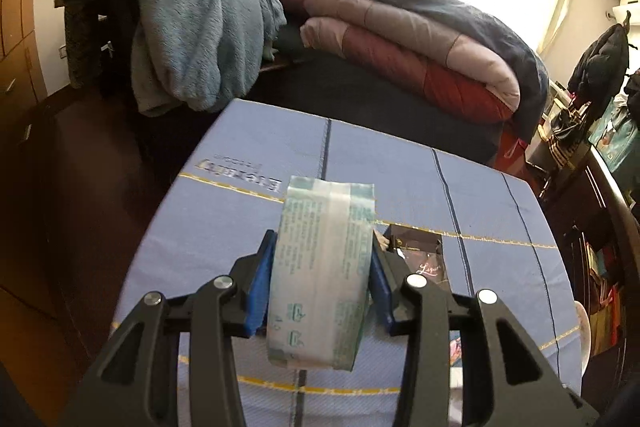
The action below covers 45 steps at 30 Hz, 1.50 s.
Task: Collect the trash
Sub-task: 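Grasp the green tissue pack with the left tool while the right tool grasps the white tissue, then carry the tissue pack and white tissue over the bin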
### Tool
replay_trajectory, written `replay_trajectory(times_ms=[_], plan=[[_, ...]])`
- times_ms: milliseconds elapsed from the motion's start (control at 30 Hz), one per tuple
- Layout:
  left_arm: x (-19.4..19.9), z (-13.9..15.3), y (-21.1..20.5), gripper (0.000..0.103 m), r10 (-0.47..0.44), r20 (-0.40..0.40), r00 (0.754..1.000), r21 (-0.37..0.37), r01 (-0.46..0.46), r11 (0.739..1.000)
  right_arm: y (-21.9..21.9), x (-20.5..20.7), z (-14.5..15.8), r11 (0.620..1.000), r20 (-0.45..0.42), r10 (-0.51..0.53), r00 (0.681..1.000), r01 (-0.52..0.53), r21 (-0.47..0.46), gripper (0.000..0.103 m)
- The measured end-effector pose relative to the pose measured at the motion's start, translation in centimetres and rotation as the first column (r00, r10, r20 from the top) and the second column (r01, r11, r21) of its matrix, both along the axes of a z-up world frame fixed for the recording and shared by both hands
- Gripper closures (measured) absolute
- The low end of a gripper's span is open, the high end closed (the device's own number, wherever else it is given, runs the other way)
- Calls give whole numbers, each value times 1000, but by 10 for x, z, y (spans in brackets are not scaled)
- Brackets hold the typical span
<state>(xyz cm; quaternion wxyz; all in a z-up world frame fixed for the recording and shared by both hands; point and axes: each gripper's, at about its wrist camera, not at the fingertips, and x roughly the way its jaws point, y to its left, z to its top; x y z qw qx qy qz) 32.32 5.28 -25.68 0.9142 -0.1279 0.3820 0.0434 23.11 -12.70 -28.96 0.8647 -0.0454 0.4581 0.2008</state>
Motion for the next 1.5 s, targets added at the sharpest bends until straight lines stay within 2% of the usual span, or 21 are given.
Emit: replay_trajectory(times_ms=[100,167,233,300,633,967,1500], plan=[[-5,5,5,60,13,6,1000,2,-13,1000,5,-1,-3,1000,-13,8,1000,-8,-8,57],[-8,8,6,60,19,10,1000,4,-19,1000,5,-1,-2,1000,-5,10,1000,-10,-11,64],[-9,10,8,60,21,14,1000,6,-21,1000,3,-2,-1,1000,-4,8,1000,-8,0,66],[-11,14,6,60,20,20,1000,11,-20,1000,-1,-2,0,1000,5,1,1000,-1,-4,75],[-19,32,-18,60,-20,48,999,32,19,999,-27,-9,13,999,32,-33,999,33,14,75],[-26,51,-61,60,-100,80,992,58,96,994,-60,-20,22,996,53,-83,995,82,32,75],[-31,70,-157,59,-271,112,956,90,262,961,-140,-36,22,972,58,-228,972,224,72,75]])
